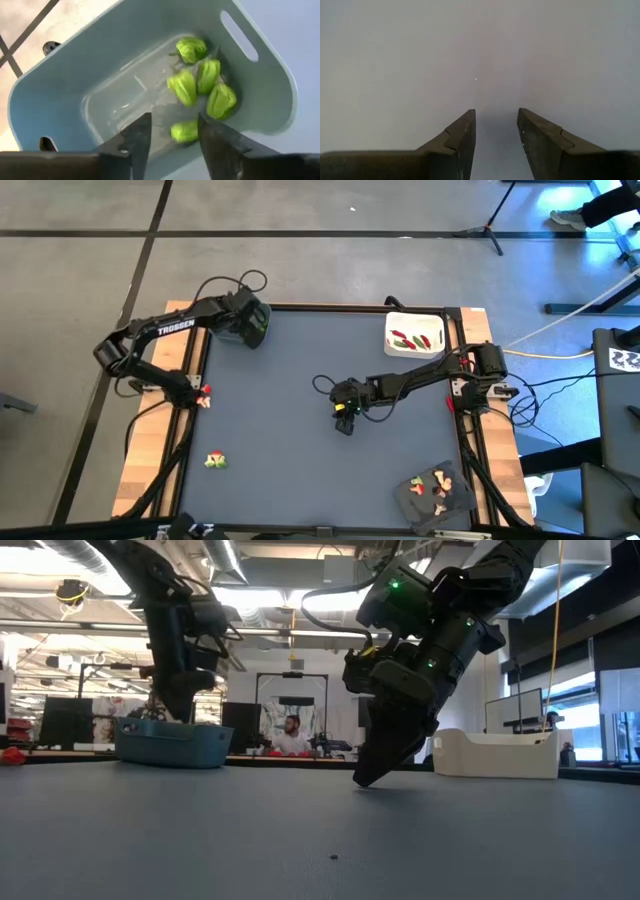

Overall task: Sort produce into baskets
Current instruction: Put the green bell pepper into the blue bin, then put the brown mushroom into the black bin

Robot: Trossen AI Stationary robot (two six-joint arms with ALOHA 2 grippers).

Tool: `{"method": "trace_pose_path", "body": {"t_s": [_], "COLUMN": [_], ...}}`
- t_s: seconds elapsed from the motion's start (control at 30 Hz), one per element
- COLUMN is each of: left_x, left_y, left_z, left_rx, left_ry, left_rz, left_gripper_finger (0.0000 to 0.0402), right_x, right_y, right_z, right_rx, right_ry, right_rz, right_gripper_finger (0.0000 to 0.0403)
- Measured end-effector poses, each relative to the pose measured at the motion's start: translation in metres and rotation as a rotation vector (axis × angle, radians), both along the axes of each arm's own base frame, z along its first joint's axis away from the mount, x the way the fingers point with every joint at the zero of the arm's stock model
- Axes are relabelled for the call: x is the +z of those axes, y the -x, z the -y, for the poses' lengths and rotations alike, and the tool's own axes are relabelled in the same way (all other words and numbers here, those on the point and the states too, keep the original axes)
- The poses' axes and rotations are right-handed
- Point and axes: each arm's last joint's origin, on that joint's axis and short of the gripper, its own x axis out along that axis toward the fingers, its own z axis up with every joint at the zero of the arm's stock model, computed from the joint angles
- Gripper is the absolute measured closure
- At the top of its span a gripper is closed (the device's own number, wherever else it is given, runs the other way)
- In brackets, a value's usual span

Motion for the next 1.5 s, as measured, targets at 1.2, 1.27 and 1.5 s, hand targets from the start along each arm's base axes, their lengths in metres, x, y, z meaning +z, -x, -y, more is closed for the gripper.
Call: {"method": "trace_pose_path", "body": {"t_s": [1.2, 1.27, 1.5], "left_x": [0.005, -0.004, -0.034], "left_y": [0.007, 0.009, 0.007], "left_z": [0.135, 0.138, 0.141], "left_rx": [-0.178, -0.177, -0.149], "left_ry": [0.304, 0.336, 0.493], "left_rz": [-0.266, -0.308, -0.441], "left_gripper_finger": [0.0219, 0.0219, 0.0219], "right_x": [0.0, 0.0, 0.001], "right_y": [0.0, 0.0, 0.0], "right_z": [0.0, 0.0, 0.0], "right_rx": [-0.024, -0.024, -0.023], "right_ry": [-0.015, -0.015, -0.014], "right_rz": [-0.001, -0.001, 0.004], "right_gripper_finger": [0.0251, 0.0251, 0.0251]}}
